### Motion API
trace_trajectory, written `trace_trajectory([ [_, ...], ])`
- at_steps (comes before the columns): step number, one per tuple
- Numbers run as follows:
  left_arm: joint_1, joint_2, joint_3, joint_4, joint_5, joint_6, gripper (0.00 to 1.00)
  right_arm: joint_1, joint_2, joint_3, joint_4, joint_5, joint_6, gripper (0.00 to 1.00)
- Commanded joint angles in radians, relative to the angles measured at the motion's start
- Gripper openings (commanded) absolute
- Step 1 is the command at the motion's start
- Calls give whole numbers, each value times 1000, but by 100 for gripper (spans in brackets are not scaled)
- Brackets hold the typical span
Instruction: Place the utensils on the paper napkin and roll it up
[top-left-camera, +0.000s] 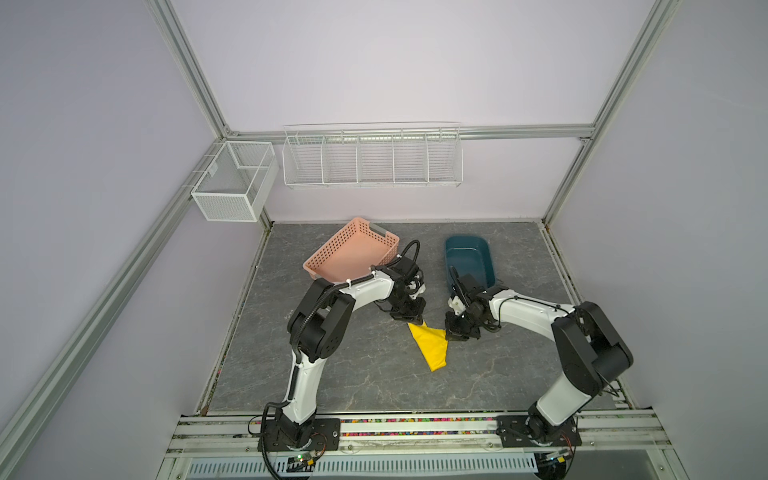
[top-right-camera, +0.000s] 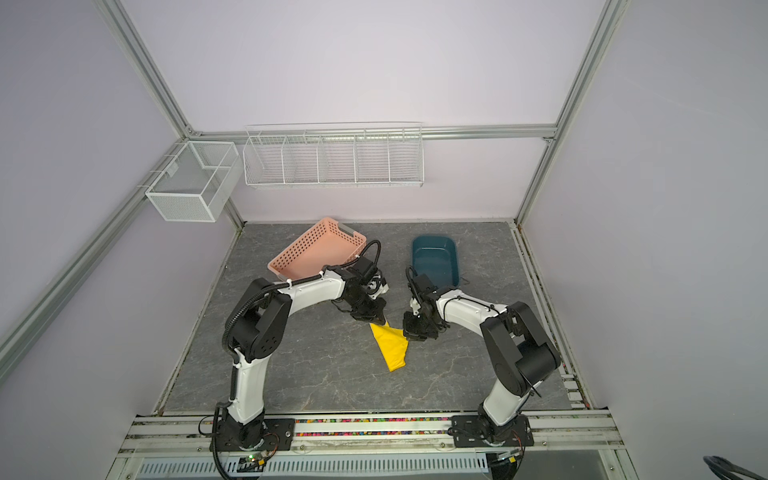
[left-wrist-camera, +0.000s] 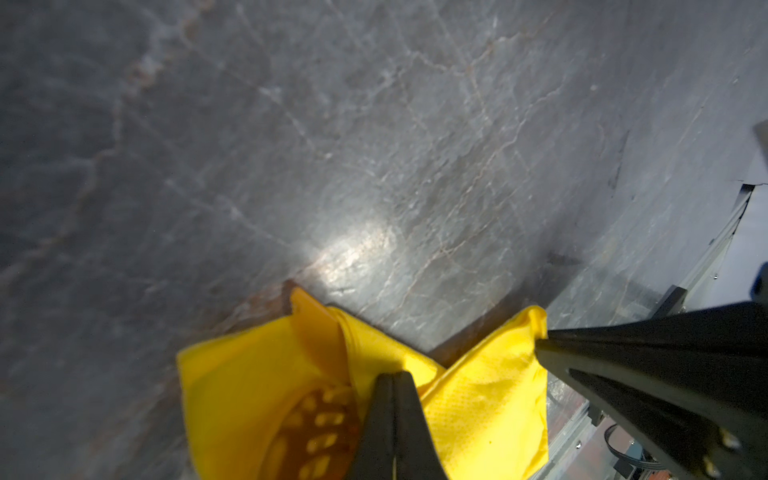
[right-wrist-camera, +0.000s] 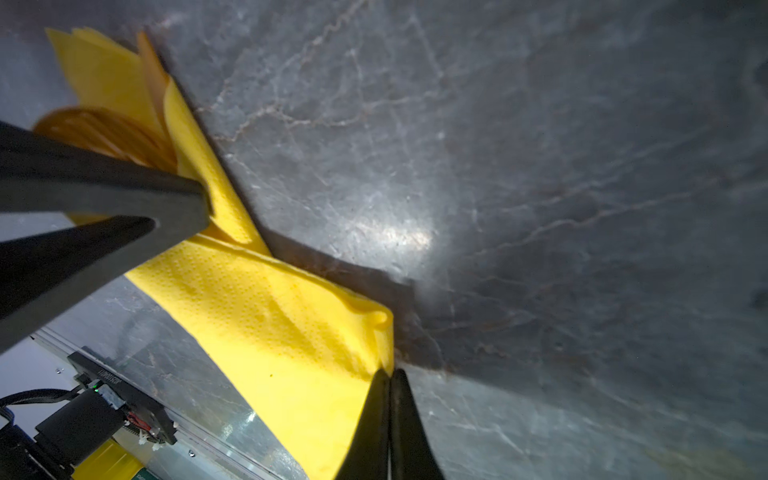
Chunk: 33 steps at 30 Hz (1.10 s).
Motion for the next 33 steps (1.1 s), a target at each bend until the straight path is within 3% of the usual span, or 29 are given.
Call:
trace_trajectory([
  [1,-7,32,-4,-42,-55,24,1,-5,-1,3,-33,35,-19,7],
  [16,-12,-74,90,-70,-69,-11,4,-5,27,-15,-11,22,-22,7],
  [21,-51,-109,130,-108,-87,-22,4,-4,29,-16,-13,19,-24,7],
  [33,-151,-161,-50,-34,-160,-114,4,-5,23,-25,-10,25,-19,7],
])
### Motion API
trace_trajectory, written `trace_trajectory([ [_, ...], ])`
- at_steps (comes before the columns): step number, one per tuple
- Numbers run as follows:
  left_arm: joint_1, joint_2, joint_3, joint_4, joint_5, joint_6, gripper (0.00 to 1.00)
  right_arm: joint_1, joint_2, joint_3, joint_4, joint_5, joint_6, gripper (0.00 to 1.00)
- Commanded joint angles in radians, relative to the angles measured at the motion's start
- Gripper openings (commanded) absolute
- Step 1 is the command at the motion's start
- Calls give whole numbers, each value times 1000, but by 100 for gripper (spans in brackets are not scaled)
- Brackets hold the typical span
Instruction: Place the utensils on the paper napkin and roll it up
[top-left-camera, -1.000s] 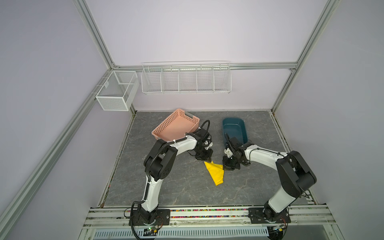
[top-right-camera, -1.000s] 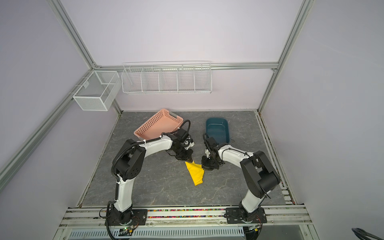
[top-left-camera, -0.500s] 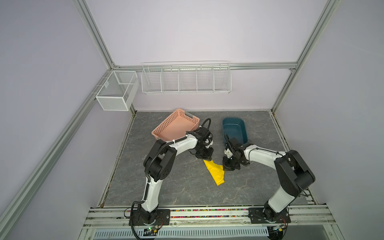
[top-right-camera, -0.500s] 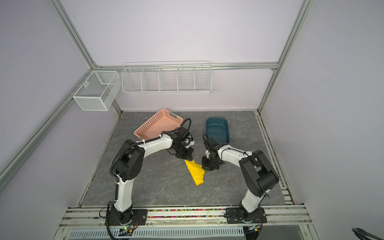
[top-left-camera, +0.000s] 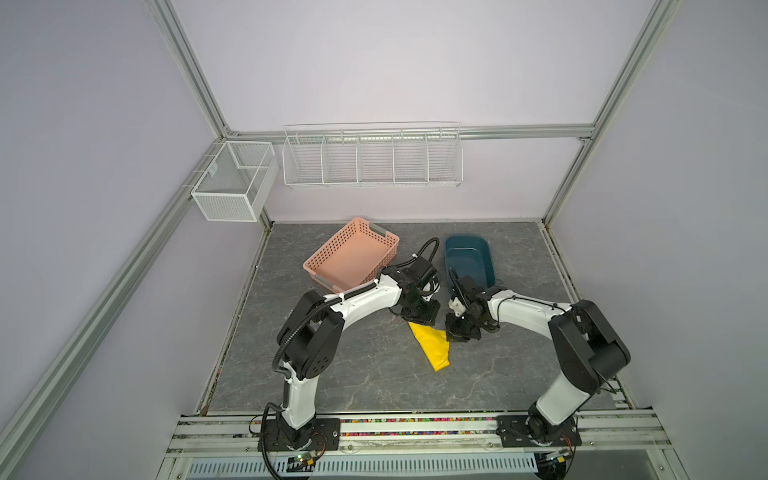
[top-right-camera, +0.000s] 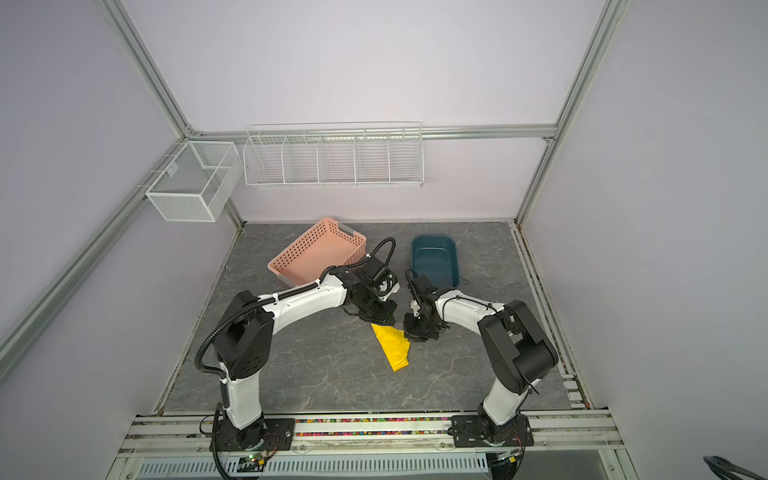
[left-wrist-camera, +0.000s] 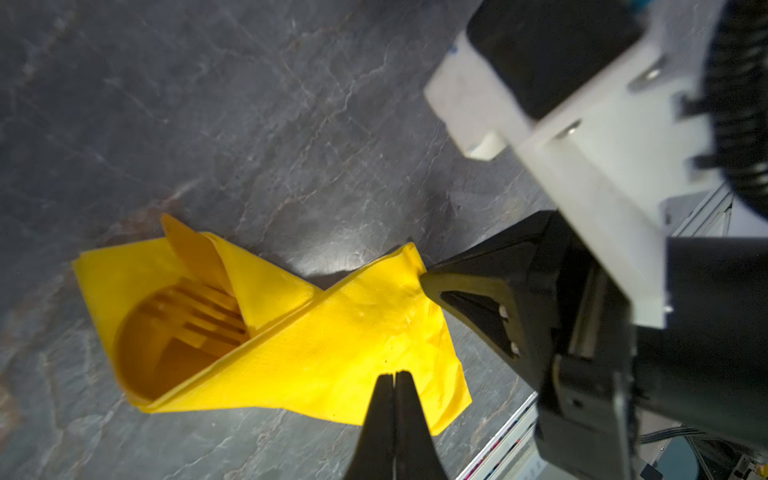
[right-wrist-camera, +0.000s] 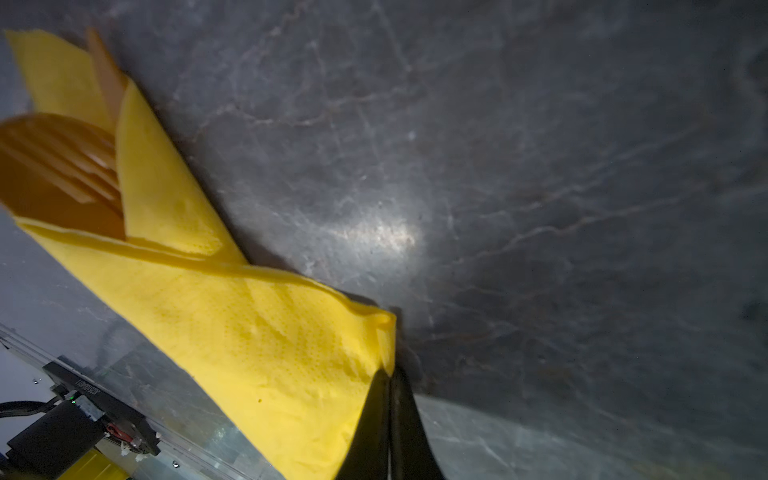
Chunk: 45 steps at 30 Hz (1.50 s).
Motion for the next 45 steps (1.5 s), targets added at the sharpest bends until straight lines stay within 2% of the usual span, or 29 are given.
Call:
trace_trajectory([
  [1,-15,-5,-48,6,-50,-33,4,-6,6,-17,-13,10,-12,7],
  [9,-22,33,-80,40,-103,-39,3,-5,1,-16,-18,10,-11,7],
  [23,-20,97,-103,98,-77,-50,3,-5,-34,-10,-49,28,-6,7],
  [26,-20,103,-107,96,-72,-42,3,-4,-64,1,-78,33,-4,16],
  [28,-20,105,-107,94,-71,-40,3,-3,-102,16,-121,50,-5,27],
  [31,-20,109,-106,94,-68,-36,3,4,-173,32,-169,73,8,31],
  [35,-20,114,-102,98,-65,-40,3,46,-217,25,-160,-3,28,29],
  [38,-20,116,-98,95,-64,-38,3,82,-218,-26,-55,-148,74,22],
  [40,-20,116,-96,93,-64,-36,3,92,-212,-68,14,-199,110,18],
  [43,-20,117,-96,93,-62,-35,2,97,-178,-111,41,-214,117,17],
  [45,-20,115,-96,92,-62,-35,2,95,-160,-122,42,-206,110,19],
])
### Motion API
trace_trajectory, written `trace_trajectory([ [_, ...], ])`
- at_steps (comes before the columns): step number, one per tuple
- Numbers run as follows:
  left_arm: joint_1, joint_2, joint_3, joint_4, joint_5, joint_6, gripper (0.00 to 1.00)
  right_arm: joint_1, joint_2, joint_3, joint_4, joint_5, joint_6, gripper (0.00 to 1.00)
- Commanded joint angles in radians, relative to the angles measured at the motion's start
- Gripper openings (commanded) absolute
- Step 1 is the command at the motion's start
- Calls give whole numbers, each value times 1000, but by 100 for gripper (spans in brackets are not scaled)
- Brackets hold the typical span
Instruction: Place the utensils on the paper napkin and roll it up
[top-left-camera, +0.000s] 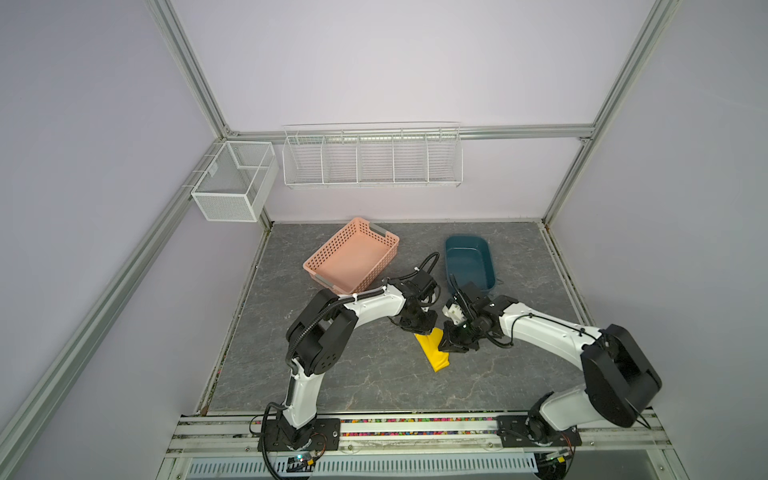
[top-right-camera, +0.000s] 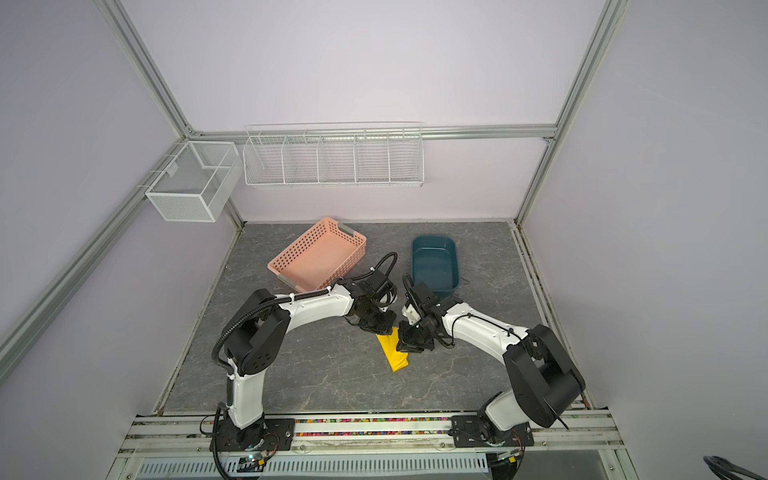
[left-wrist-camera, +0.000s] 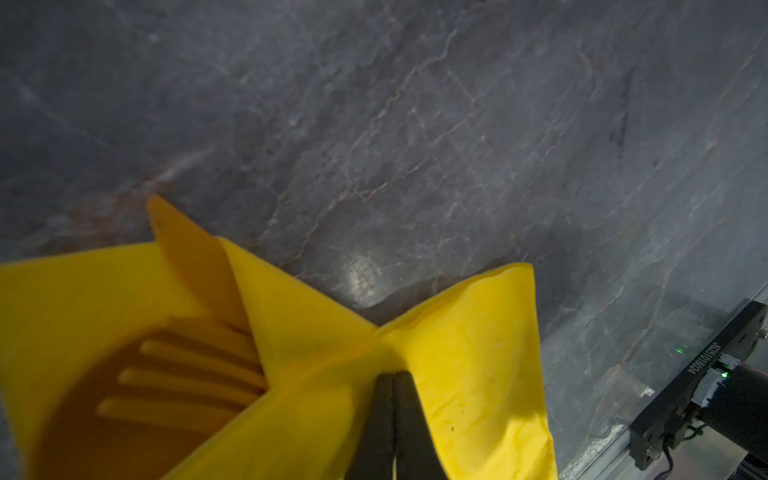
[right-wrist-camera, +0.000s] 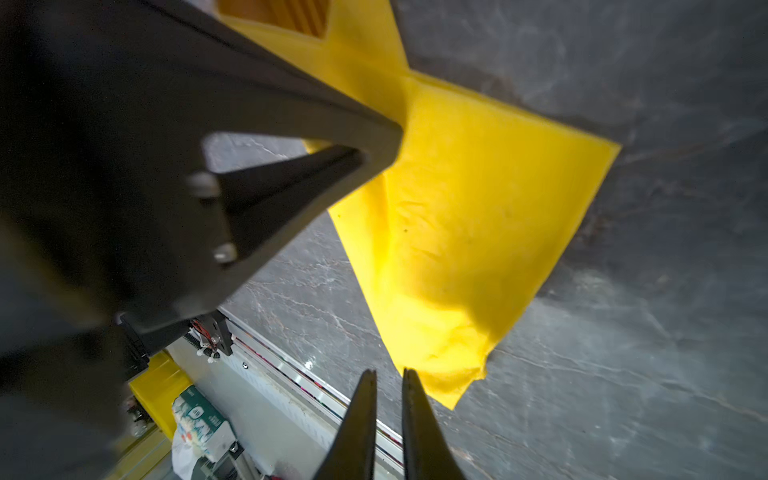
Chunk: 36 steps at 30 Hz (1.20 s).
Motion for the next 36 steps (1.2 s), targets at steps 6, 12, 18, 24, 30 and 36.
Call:
trace_trajectory([
  [6,-3,38,-22,-26,-6,9,2,-5,75,-43,8,18,-14,22],
  [12,0,20,-25,-29,-23,13,2,18,73,-70,-6,57,-5,17],
  [18,3,8,-21,-36,-21,17,2,108,76,-115,77,25,103,15],
  [24,3,14,-32,-31,-5,21,2,121,-6,-50,-37,169,119,18],
  [30,4,17,-43,-20,3,21,2,111,-52,-9,-50,182,117,24],
  [36,4,16,-42,-12,8,14,2,101,-20,11,-5,151,111,35],
])
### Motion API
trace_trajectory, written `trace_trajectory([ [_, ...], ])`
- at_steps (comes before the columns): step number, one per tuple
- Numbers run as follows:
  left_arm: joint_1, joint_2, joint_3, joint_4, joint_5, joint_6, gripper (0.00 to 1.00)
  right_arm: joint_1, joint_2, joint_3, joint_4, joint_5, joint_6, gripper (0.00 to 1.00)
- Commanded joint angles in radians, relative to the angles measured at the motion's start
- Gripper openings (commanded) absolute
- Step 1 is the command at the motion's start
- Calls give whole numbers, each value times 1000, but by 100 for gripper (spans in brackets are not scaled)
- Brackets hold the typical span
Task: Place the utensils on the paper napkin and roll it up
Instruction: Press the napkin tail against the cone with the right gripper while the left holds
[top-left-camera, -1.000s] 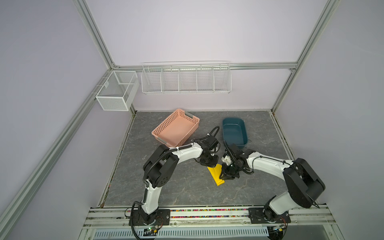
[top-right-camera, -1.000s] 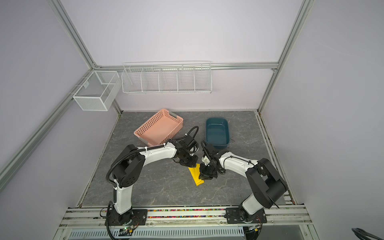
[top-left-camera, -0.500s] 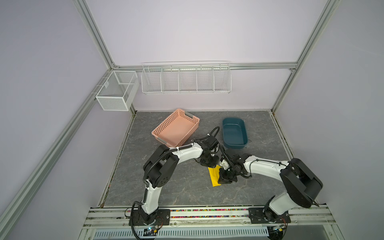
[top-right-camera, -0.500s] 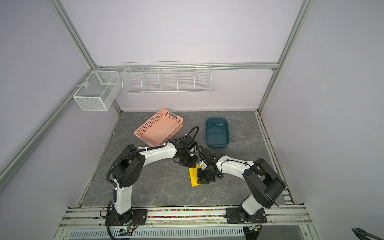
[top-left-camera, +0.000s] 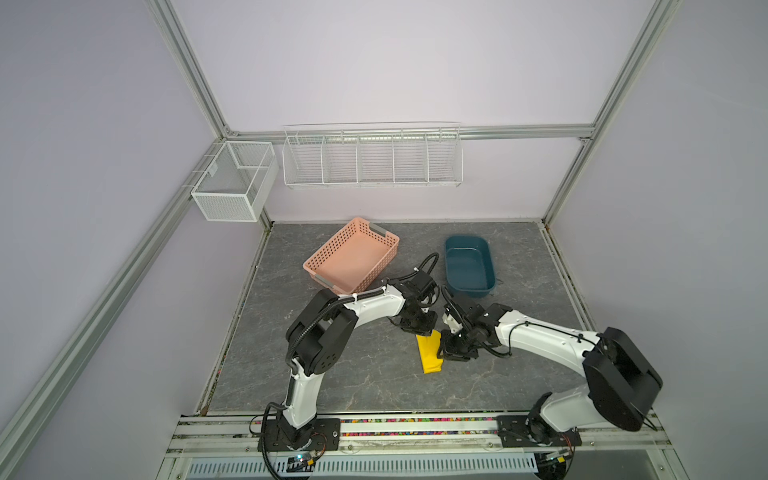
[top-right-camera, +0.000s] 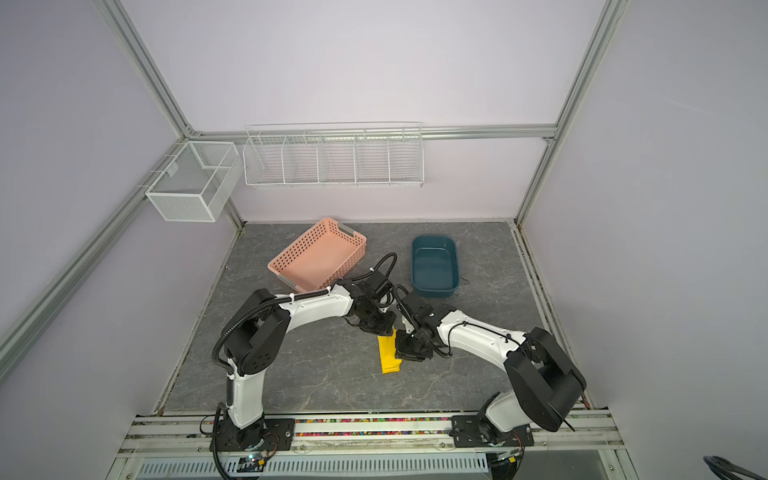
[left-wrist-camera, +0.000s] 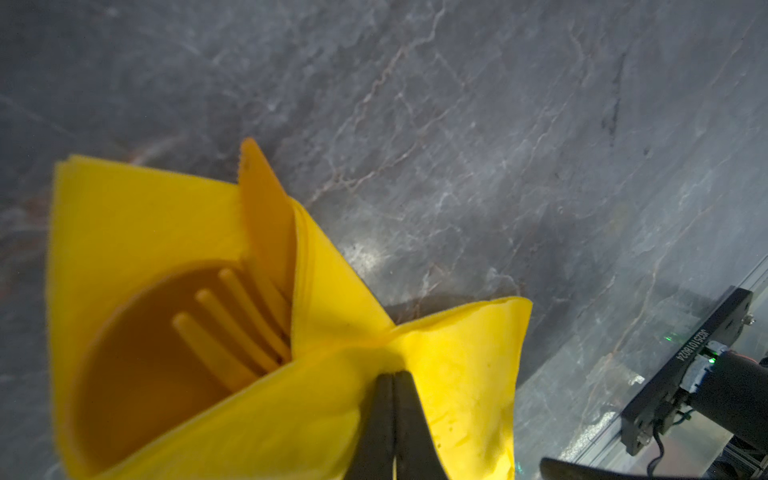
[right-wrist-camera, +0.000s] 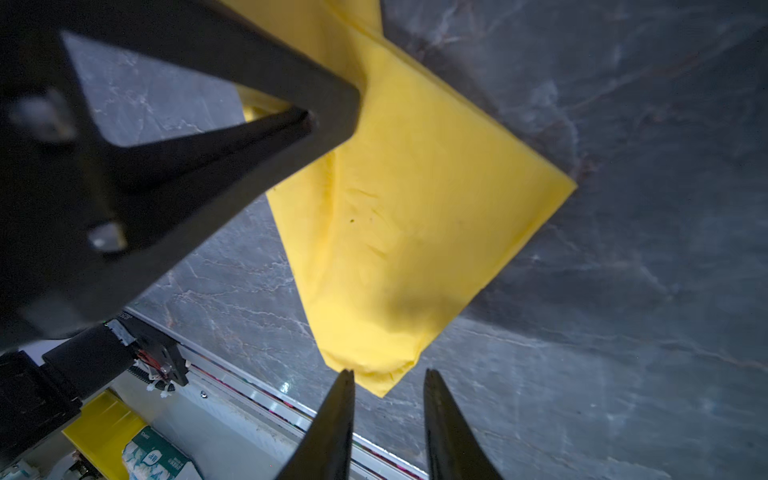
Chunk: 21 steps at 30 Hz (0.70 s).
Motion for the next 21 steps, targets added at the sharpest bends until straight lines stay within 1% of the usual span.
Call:
trace_trajectory([
  [1,1,17,-35,-18,-20,6,2,-7,20,31,9,-3,7,37],
  [6,1,16,-39,-14,-19,5,2,-17,53,32,64,-26,11,40],
  [10,1,17,-43,-7,-15,0,2,-27,67,2,149,-54,37,39],
  [16,1,19,-44,0,-11,-3,2,-42,102,-24,212,-75,52,38],
  [21,2,19,-44,2,-9,-5,2,-53,127,-31,206,-68,42,38],
])
